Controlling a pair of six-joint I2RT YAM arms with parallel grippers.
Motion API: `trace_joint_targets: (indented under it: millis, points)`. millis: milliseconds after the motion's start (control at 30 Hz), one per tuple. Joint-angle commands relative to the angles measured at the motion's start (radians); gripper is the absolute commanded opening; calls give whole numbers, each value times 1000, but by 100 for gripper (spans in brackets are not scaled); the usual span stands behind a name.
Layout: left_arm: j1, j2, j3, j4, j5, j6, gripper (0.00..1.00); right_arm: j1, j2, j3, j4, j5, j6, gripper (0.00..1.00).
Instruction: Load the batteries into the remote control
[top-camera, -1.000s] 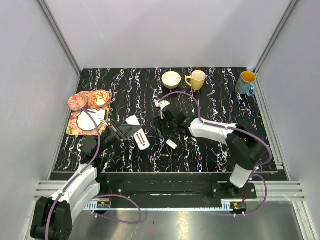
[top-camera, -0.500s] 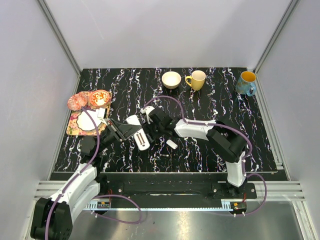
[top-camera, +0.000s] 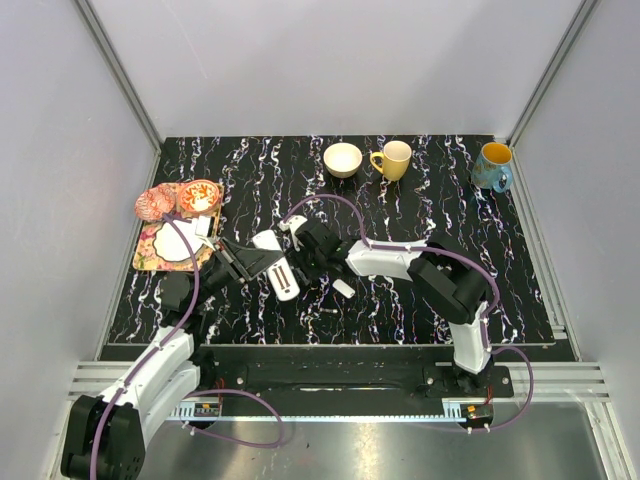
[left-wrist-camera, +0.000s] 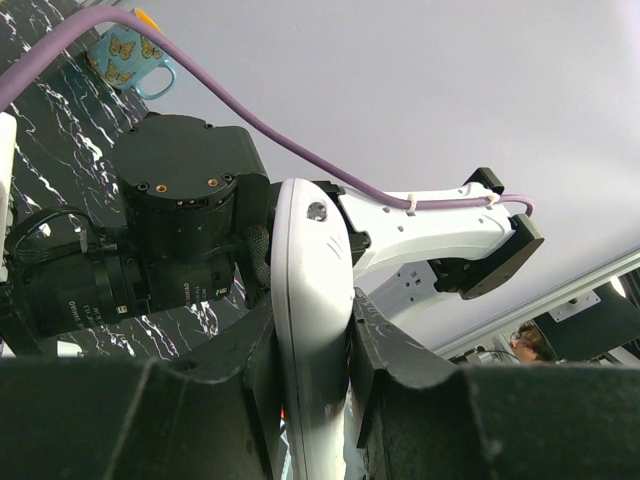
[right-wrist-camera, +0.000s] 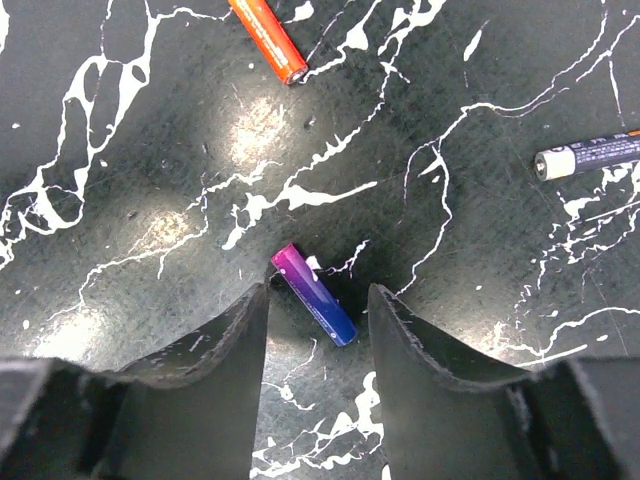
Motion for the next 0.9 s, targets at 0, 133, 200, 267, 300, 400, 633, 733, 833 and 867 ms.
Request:
trace_joint_targets:
  millis: [0,133,200,267,300,400,633,733,833,867]
  points:
    - [6,-6,23,42,4,11,0,3,29,18,-13,48,-5,47]
    - [6,-9,21,37,1,14,0,3,49,37,-43,100,27,35]
    - [6,-8,20,35,1,14,0,3,60,47,-62,122,41,30]
    - [6,-8,20,32,1,15,0,3,65,50,-75,152,52,27]
    - [6,-9,20,31,1,17,0,5,66,51,-79,160,56,24]
    - [6,-11,18,28,-2,17,0,3,63,48,-89,195,72,16]
    - [6,-2,26,11,-4,32,0,-29,-27,8,-152,315,147,0]
    - [6,14,23,14,-19,46,0,-81,-118,-39,-184,323,199,0]
    - [4,37,9,52,-28,52,0,-135,-200,-113,-200,342,242,0]
    - [4,43,7,71,-28,54,0,-146,-231,-148,-198,349,246,0]
